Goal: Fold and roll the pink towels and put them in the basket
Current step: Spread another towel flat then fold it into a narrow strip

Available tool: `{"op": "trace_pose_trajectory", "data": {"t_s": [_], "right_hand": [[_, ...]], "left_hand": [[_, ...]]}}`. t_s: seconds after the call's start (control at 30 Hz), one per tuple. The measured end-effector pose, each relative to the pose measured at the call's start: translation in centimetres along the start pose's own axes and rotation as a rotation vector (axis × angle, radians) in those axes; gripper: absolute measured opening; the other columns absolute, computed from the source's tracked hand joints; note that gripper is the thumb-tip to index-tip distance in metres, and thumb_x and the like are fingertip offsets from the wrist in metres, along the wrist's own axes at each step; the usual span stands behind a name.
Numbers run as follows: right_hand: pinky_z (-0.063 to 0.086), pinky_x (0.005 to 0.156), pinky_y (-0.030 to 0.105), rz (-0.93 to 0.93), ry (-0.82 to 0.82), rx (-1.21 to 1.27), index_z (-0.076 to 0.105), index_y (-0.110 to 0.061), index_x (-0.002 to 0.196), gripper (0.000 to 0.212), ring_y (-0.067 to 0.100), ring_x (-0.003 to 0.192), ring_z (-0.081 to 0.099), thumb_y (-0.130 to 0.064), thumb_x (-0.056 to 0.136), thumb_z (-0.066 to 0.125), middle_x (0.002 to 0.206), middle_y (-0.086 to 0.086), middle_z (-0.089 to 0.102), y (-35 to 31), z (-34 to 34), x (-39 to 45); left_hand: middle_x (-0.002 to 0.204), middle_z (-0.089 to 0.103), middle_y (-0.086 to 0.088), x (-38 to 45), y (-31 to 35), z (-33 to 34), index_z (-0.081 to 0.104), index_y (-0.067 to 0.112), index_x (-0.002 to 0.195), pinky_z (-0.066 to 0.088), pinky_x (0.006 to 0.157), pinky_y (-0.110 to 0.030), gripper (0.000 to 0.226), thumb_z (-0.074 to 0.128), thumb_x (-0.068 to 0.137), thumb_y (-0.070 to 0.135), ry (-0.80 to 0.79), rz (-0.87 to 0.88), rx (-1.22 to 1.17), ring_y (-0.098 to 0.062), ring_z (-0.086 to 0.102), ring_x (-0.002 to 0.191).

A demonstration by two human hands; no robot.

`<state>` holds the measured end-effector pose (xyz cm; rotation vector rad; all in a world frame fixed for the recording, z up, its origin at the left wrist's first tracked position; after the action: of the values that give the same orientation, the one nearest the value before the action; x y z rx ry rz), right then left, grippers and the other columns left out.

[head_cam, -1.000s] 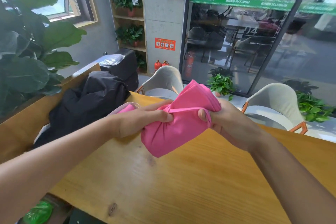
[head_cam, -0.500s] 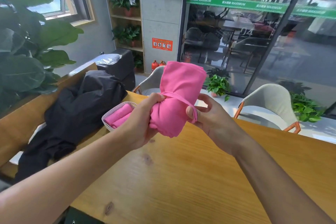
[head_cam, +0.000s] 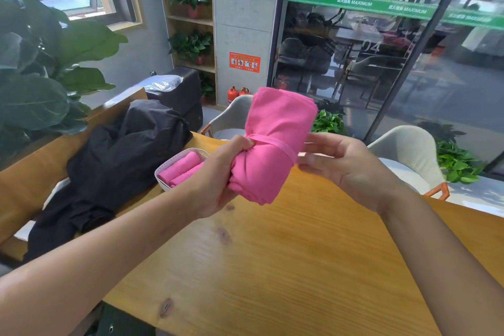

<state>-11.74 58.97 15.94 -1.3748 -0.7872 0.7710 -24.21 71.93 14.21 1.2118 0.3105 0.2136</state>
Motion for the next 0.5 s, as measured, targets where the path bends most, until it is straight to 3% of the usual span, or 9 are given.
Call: {"op": "trace_pose_trajectory", "data": {"t_s": [0.1, 0.23, 0.3, 0.4, 0.5], "right_hand": [[0.058, 0.089, 0.036, 0.059, 0.140, 0.093, 0.058, -0.004, 0.131, 0.048, 0.034, 0.110, 0.068, -0.026, 0.090, 0.070, 0.125, 0.017, 0.068, 1.1, -1.1, -0.1], [0.055, 0.092, 0.044, 0.119, -0.006, 0.110, 0.054, -0.006, 0.136, 0.065, 0.036, 0.115, 0.065, -0.045, 0.087, 0.071, 0.131, 0.017, 0.064, 3.3, 3.8, 0.5], [0.055, 0.092, 0.048, 0.141, -0.024, 0.141, 0.052, -0.007, 0.138, 0.073, 0.034, 0.115, 0.065, -0.044, 0.081, 0.079, 0.131, 0.017, 0.063, 4.4, 6.2, 1.5], [0.057, 0.091, 0.042, 0.159, 0.016, 0.092, 0.053, -0.011, 0.135, 0.073, 0.028, 0.114, 0.067, -0.033, 0.073, 0.086, 0.125, 0.012, 0.068, 6.2, 8.6, 3.2], [0.058, 0.087, 0.032, 0.076, 0.158, -0.149, 0.061, -0.020, 0.124, 0.062, 0.021, 0.102, 0.071, -0.041, 0.071, 0.085, 0.109, 0.002, 0.075, 7.3, 9.5, 4.6]], "left_hand": [[0.056, 0.054, -0.006, 0.3, 0.0, -2.7, 0.065, 0.013, 0.071, 0.046, 0.044, -0.028, 0.024, 0.058, 0.076, 0.035, 0.077, 0.011, 0.054, -0.017, 0.055, 0.045], [0.052, 0.058, -0.004, 0.8, -1.7, -5.3, 0.068, 0.021, 0.049, 0.048, 0.046, -0.028, 0.029, 0.062, 0.073, 0.035, 0.123, -0.044, 0.072, -0.018, 0.058, 0.044], [0.056, 0.062, -0.003, 1.1, -2.5, -6.2, 0.070, 0.023, 0.050, 0.049, 0.051, -0.028, 0.029, 0.062, 0.074, 0.035, 0.089, -0.070, 0.072, -0.017, 0.061, 0.050], [0.062, 0.067, -0.003, 1.7, -3.8, -8.5, 0.075, 0.025, 0.057, 0.054, 0.052, -0.029, 0.036, 0.061, 0.089, 0.027, 0.072, -0.101, -0.014, -0.017, 0.067, 0.055], [0.067, 0.066, -0.007, 2.1, -4.9, -11.4, 0.076, 0.023, 0.060, 0.056, 0.053, -0.033, 0.037, 0.060, 0.093, 0.025, 0.088, -0.146, -0.109, -0.020, 0.066, 0.057]]}}
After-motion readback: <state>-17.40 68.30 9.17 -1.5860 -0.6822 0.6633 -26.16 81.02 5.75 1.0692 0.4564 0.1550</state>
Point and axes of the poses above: each hand's wrist, its own x-axis towards the middle knuckle, its own z-axis out of the palm, y = z × x, the point moved 10 cm from there along x, towards the middle knuckle
